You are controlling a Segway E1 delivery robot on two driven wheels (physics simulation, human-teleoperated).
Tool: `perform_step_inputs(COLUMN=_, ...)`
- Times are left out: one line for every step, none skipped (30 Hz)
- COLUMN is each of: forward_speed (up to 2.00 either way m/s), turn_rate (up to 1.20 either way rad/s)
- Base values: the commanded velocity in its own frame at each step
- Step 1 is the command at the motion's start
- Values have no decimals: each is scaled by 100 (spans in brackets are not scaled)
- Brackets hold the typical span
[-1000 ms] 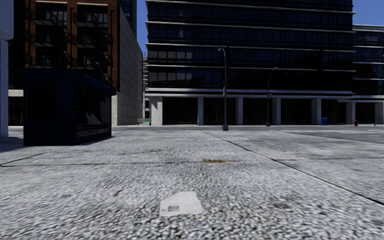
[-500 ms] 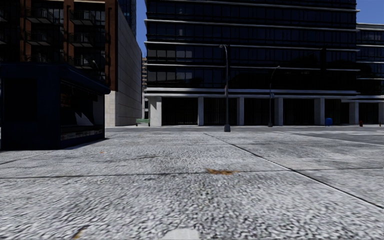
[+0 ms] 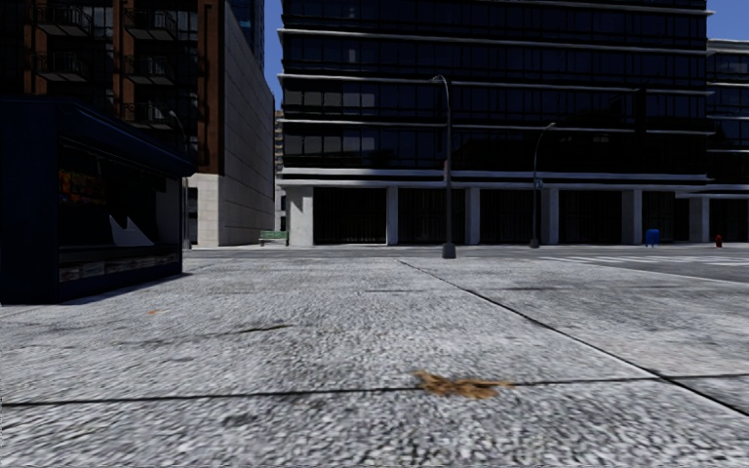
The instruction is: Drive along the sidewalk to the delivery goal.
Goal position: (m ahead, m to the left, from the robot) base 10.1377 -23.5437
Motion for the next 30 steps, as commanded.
perform_step_inputs(forward_speed=200, turn_rate=0)
perform_step_inputs(forward_speed=200, turn_rate=0)
perform_step_inputs(forward_speed=200, turn_rate=0)
perform_step_inputs(forward_speed=200, turn_rate=0)
perform_step_inputs(forward_speed=200, turn_rate=0)
perform_step_inputs(forward_speed=200, turn_rate=0)
perform_step_inputs(forward_speed=200, turn_rate=0)
perform_step_inputs(forward_speed=200, turn_rate=0)
perform_step_inputs(forward_speed=200, turn_rate=0)
perform_step_inputs(forward_speed=200, turn_rate=0)
perform_step_inputs(forward_speed=200, turn_rate=0)
perform_step_inputs(forward_speed=200, turn_rate=0)
perform_step_inputs(forward_speed=200, turn_rate=0)
perform_step_inputs(forward_speed=200, turn_rate=0)
perform_step_inputs(forward_speed=200, turn_rate=0)
perform_step_inputs(forward_speed=200, turn_rate=0)
perform_step_inputs(forward_speed=200, turn_rate=0)
perform_step_inputs(forward_speed=200, turn_rate=0)
perform_step_inputs(forward_speed=200, turn_rate=0)
perform_step_inputs(forward_speed=200, turn_rate=0)
perform_step_inputs(forward_speed=200, turn_rate=0)
perform_step_inputs(forward_speed=200, turn_rate=0)
perform_step_inputs(forward_speed=200, turn_rate=0)
perform_step_inputs(forward_speed=200, turn_rate=0)
perform_step_inputs(forward_speed=200, turn_rate=0)
perform_step_inputs(forward_speed=200, turn_rate=0)
perform_step_inputs(forward_speed=200, turn_rate=0)
perform_step_inputs(forward_speed=200, turn_rate=0)
perform_step_inputs(forward_speed=200, turn_rate=0)
perform_step_inputs(forward_speed=200, turn_rate=0)
